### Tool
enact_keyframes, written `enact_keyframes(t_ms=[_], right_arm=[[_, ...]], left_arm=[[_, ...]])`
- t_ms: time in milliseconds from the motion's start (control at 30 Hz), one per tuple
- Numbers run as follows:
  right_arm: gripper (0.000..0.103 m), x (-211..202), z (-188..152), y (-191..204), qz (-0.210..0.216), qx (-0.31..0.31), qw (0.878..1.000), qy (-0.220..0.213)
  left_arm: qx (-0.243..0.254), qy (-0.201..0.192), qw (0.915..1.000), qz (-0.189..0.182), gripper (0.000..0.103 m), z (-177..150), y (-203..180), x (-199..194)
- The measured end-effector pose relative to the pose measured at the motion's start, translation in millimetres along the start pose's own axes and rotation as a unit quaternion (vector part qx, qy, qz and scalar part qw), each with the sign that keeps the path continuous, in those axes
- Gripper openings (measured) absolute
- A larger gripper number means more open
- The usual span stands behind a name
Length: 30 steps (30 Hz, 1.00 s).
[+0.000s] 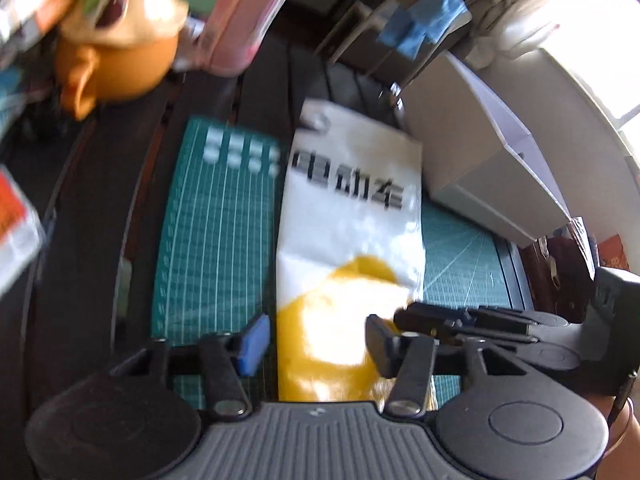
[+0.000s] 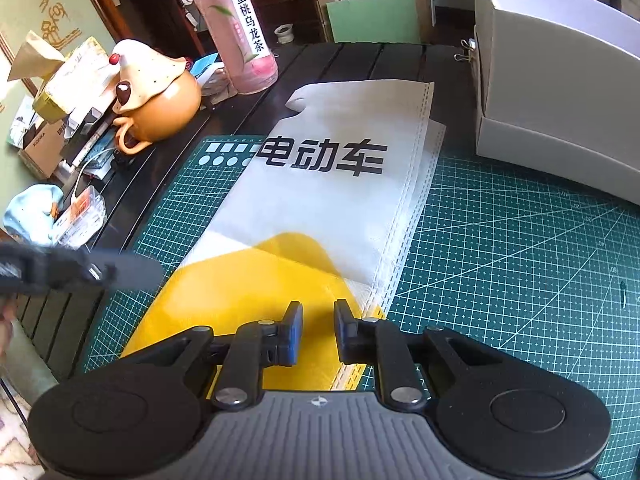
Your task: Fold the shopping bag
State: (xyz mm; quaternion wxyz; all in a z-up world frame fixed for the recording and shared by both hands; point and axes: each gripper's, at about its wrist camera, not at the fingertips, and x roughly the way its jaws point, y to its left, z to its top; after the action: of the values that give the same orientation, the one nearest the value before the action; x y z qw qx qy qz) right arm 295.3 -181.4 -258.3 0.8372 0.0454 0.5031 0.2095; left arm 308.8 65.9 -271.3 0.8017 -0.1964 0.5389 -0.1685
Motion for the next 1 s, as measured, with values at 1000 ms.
enact_keyframes(t_ms=[1000], right_arm=[[0.018, 1.6, 5.5, -0.2, 0.003, -0.007, 1.0, 0.029]], left_arm=[[0.089, -0.069, 0.99, 0.085, 0.041, 12.4, -40.8, -11.8]])
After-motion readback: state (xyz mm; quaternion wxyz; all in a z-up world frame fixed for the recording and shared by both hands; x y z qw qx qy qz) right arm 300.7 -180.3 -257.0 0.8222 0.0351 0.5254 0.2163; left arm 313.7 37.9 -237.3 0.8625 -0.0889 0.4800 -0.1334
